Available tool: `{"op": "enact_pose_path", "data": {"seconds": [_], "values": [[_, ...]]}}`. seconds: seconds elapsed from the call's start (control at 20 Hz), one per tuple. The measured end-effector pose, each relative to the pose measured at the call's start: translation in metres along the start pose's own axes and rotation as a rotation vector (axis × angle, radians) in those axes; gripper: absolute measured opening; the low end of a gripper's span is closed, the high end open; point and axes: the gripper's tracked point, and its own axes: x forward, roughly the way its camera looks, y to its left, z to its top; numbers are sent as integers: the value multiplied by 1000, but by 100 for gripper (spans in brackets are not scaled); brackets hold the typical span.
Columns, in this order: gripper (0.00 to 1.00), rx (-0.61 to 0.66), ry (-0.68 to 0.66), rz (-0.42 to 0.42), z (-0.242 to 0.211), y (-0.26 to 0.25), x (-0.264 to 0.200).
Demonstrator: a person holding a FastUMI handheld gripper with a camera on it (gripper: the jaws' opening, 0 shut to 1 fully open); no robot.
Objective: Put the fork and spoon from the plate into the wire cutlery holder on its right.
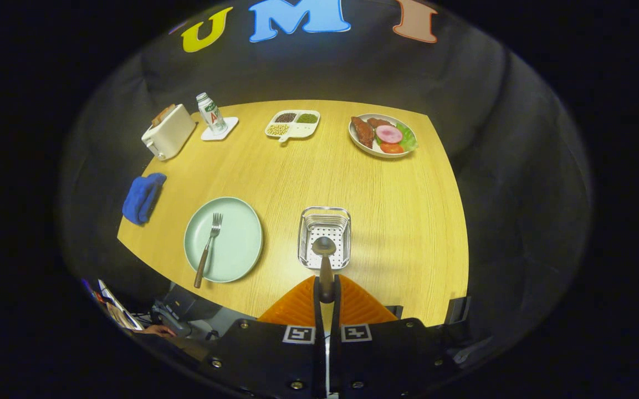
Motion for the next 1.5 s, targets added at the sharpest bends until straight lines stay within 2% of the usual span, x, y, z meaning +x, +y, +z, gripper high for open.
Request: {"op": "enact_pose_path", "data": {"seconds": [0.05, 0.2, 0.45, 0.5, 0.55, 0.8, 0.85, 1.1, 1.25, 1.5], "values": [[3, -23, 4, -22, 1, -3, 4], [3, -58, 16, -20, 3, 2, 16], [14, -47, -15, -61, 16, -8, 18], [19, -31, -27, -50, 19, -5, 15], [36, -13, -38, -53, 22, -5, 11], [40, 28, -143, -17, 29, 20, -21], [53, 16, -165, -22, 27, 27, -25], [54, -42, -206, 21, 9, 84, -33], [54, -38, -218, 36, -3, 112, -32], [54, -20, -180, 110, -28, 162, -19]]}}
